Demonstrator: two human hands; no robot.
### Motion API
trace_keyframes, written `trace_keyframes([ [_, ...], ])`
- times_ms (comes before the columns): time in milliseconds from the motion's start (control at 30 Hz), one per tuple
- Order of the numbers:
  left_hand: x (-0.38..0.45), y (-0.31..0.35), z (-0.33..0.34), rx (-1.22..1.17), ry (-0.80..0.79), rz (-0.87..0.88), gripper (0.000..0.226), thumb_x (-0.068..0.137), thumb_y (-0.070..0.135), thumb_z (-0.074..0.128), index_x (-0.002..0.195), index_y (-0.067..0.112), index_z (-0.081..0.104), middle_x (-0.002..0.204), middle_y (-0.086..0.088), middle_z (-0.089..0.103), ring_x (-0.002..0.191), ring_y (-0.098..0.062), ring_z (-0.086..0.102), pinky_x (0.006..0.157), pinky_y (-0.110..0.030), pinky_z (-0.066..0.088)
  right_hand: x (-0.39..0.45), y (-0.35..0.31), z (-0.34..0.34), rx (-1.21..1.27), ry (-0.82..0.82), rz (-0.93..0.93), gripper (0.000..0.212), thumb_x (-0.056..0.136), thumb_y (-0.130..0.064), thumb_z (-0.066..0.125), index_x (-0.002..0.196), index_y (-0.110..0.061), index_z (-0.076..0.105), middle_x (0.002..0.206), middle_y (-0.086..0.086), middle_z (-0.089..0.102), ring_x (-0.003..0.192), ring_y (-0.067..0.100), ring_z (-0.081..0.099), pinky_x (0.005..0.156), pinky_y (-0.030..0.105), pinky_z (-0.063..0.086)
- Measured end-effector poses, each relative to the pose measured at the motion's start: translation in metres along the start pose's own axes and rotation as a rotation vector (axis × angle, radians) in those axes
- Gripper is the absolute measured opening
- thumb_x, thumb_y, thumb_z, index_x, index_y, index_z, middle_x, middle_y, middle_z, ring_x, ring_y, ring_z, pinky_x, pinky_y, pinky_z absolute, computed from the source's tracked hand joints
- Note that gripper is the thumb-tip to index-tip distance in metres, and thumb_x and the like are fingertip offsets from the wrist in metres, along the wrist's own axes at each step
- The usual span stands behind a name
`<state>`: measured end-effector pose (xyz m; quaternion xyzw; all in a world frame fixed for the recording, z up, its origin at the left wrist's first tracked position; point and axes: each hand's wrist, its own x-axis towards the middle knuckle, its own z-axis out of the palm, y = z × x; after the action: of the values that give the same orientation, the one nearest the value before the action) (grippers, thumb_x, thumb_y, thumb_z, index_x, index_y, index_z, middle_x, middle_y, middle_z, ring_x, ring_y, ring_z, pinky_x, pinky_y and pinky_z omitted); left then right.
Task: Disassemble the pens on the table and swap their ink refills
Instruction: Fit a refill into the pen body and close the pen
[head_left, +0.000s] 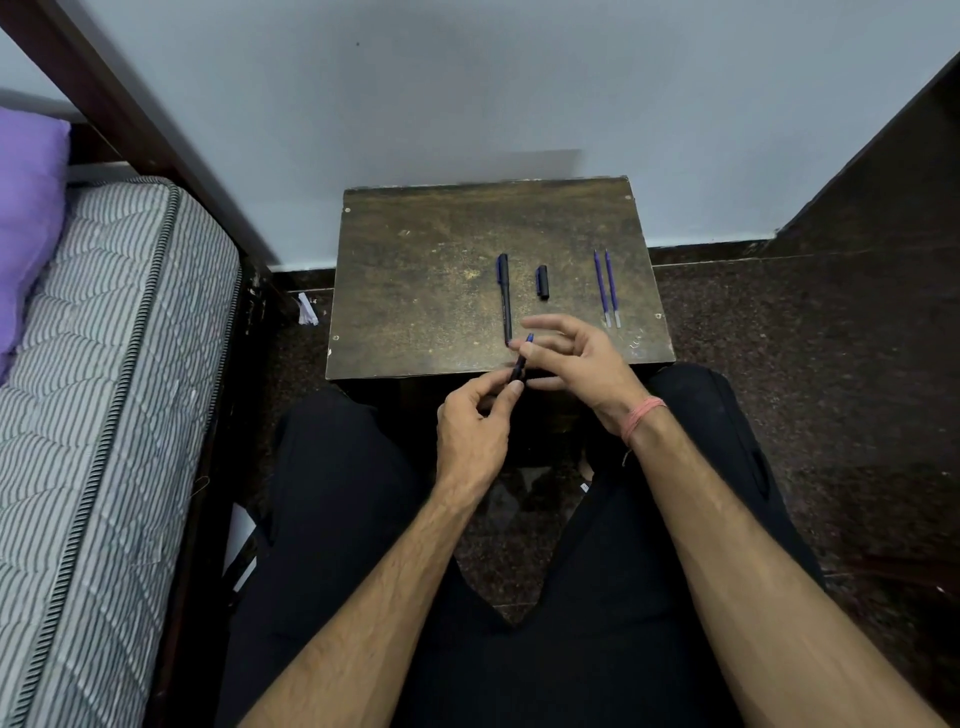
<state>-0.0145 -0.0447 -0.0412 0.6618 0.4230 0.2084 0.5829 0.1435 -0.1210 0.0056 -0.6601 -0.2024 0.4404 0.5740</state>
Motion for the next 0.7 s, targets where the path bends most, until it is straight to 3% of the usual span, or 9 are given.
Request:
trace_keyframes([
  [67, -0.0001, -0.0007, 0.0008, 0.008, -0.001, -0.011, 0.026, 0.105, 0.032, 0.077, 0.129, 0.027, 0.084, 0.118, 0.014, 0.085, 0.109, 0.000, 0.078, 0.100, -0.027, 0.063, 0.0006, -0.0014, -0.0017, 0.084, -0.050, -0.005, 0.033, 0.106, -0.004, 0.067, 0.139, -0.005, 0.067, 0.125, 0.022, 0.078, 0.113, 0.030, 0.078, 0.098, 0.042, 0.065],
  [133, -0.0003, -0.0019, 0.0008, -0.005, -0.007, -0.033, 0.028, 0.104, 0.035, 0.078, 0.131, 0.027, 0.083, 0.120, 0.013, 0.085, 0.111, -0.003, 0.078, 0.104, -0.033, 0.063, 0.0013, 0.0005, -0.0009, 0.096, -0.025, -0.010, 0.032, 0.101, -0.002, 0.073, 0.134, -0.002, 0.070, 0.119, 0.027, 0.079, 0.107, 0.029, 0.079, 0.098, 0.041, 0.065],
  [233, -0.0023, -0.0036, 0.0013, -0.034, -0.006, -0.055, 0.031, 0.102, 0.036, 0.081, 0.131, 0.025, 0.083, 0.120, 0.010, 0.086, 0.111, -0.007, 0.080, 0.106, -0.039, 0.064, 0.0036, 0.0027, 0.0010, 0.051, 0.088, -0.006, 0.021, 0.088, -0.006, 0.089, 0.107, -0.005, 0.079, 0.096, 0.020, 0.082, 0.088, 0.023, 0.081, 0.087, 0.037, 0.067],
  [333, -0.0028, -0.0034, 0.0030, -0.030, -0.006, -0.042, 0.030, 0.101, 0.035, 0.082, 0.130, 0.026, 0.083, 0.119, 0.012, 0.086, 0.112, -0.006, 0.080, 0.106, -0.042, 0.064, 0.0048, 0.0053, 0.0043, 0.000, 0.141, -0.015, 0.027, 0.081, -0.011, 0.096, 0.087, -0.011, 0.070, 0.078, 0.004, 0.074, 0.075, 0.015, 0.076, 0.078, 0.033, 0.066],
  [433, -0.0011, -0.0019, 0.0023, -0.047, -0.040, -0.033, 0.031, 0.101, 0.037, 0.079, 0.131, 0.028, 0.083, 0.121, 0.014, 0.085, 0.118, -0.007, 0.079, 0.110, -0.042, 0.062, 0.0041, 0.0059, 0.0078, 0.066, 0.107, -0.011, 0.027, 0.088, -0.018, 0.091, 0.102, -0.015, 0.068, 0.093, 0.001, 0.075, 0.086, 0.011, 0.074, 0.082, 0.034, 0.066],
  [533, 0.0009, -0.0009, 0.0008, -0.047, -0.035, -0.025, 0.028, 0.103, 0.036, 0.078, 0.130, 0.029, 0.084, 0.118, 0.014, 0.086, 0.113, -0.008, 0.080, 0.109, -0.043, 0.063, 0.0033, 0.0026, 0.0032, 0.210, -0.013, 0.038, 0.027, 0.104, -0.017, 0.073, 0.130, -0.010, 0.071, 0.126, 0.014, 0.079, 0.115, 0.026, 0.077, 0.100, 0.042, 0.064],
  [600, 0.0007, -0.0007, 0.0006, -0.058, -0.023, -0.034, 0.029, 0.104, 0.034, 0.079, 0.132, 0.026, 0.083, 0.118, 0.011, 0.086, 0.109, -0.008, 0.081, 0.108, -0.042, 0.064, 0.0022, 0.0043, 0.0009, 0.191, -0.060, 0.022, 0.028, 0.104, -0.004, 0.069, 0.132, -0.003, 0.073, 0.123, 0.018, 0.080, 0.114, 0.026, 0.079, 0.100, 0.037, 0.064],
  [700, -0.0003, -0.0009, 0.0008, -0.058, -0.036, -0.034, 0.031, 0.105, 0.033, 0.078, 0.133, 0.021, 0.082, 0.113, 0.006, 0.087, 0.101, -0.008, 0.082, 0.104, -0.040, 0.065, 0.0023, 0.0076, 0.0044, 0.127, 0.047, 0.019, 0.019, 0.092, -0.003, 0.084, 0.110, -0.006, 0.080, 0.100, 0.013, 0.084, 0.095, 0.022, 0.082, 0.096, 0.039, 0.066],
])
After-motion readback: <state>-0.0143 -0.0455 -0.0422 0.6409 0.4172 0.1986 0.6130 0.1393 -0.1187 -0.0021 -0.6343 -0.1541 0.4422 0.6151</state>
